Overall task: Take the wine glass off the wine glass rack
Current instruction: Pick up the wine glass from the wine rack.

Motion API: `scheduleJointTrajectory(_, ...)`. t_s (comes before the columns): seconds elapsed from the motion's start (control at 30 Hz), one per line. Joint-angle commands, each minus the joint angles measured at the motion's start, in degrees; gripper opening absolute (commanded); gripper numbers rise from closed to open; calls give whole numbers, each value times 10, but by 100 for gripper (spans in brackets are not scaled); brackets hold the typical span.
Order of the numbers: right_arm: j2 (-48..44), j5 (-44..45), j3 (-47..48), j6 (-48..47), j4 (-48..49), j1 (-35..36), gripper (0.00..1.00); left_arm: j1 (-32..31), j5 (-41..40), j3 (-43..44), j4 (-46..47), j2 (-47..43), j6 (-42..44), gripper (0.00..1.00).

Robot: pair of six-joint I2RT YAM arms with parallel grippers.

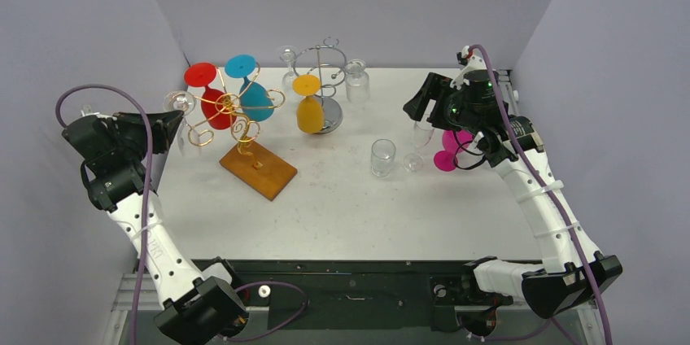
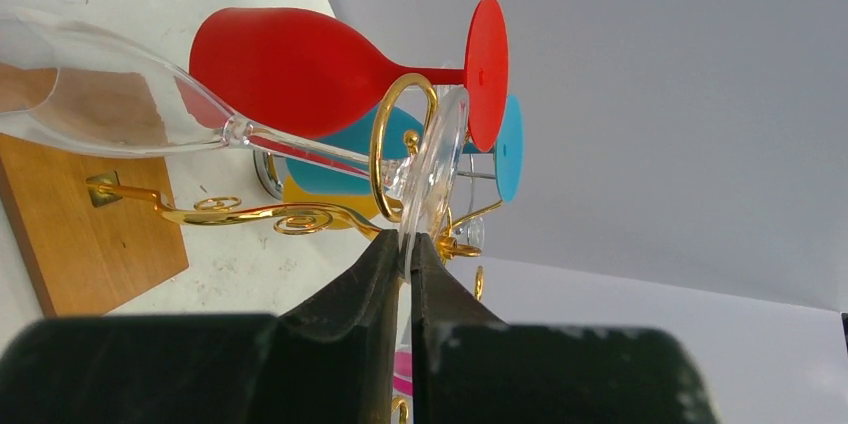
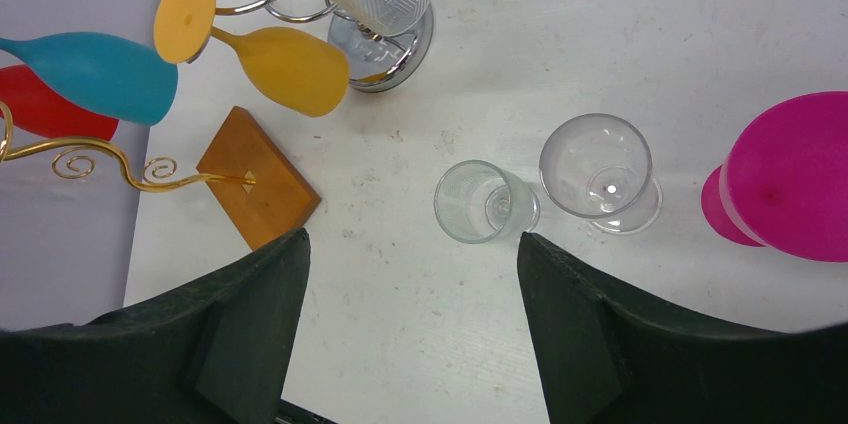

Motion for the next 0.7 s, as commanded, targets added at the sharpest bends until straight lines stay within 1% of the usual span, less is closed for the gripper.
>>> scheduleJointTrajectory(0.0,0,11,-1,-2,21,3,71,2,20,-5,50,-11,-20,0)
scheduleJointTrajectory(0.33,2,13,-2,-1,21,3,70,9,30,-6,94,-15,-66,0)
scheduleJointTrajectory(0.67,5,15,-1,-2,22,3,70,10,36,-4,130,-11,-89,0)
